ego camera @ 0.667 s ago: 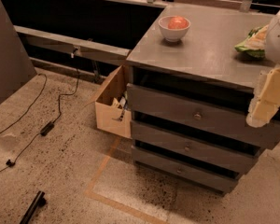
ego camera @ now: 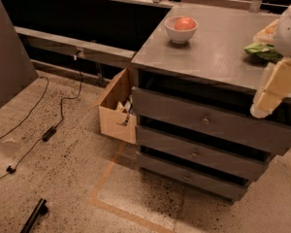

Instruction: Pick apple from white bowl and place on counter

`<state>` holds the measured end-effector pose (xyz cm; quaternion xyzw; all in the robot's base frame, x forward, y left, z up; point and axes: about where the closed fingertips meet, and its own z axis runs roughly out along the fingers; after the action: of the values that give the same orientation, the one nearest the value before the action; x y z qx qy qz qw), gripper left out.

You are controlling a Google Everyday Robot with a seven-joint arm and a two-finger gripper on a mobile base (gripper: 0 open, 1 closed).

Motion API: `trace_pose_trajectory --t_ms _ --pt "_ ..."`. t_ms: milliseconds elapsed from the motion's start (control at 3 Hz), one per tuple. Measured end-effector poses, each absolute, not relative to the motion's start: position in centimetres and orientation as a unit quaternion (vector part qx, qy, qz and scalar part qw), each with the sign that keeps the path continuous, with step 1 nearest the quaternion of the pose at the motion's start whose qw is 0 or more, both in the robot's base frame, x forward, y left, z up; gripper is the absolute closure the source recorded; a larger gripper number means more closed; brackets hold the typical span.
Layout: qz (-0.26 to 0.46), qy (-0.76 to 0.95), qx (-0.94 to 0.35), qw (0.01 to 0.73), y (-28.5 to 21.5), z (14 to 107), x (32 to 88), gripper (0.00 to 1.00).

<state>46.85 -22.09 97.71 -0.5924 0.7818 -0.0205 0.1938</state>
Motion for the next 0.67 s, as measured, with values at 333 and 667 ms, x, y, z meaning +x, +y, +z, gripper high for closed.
trace_pose_trajectory --t_ms 333,667 --pt "0.006 0.783 -0.568 0.253 -23.1 97.8 52.5 0.0" --pt "0.023 0.783 -0.541 0.306 -23.8 97.4 57.2 0.0"
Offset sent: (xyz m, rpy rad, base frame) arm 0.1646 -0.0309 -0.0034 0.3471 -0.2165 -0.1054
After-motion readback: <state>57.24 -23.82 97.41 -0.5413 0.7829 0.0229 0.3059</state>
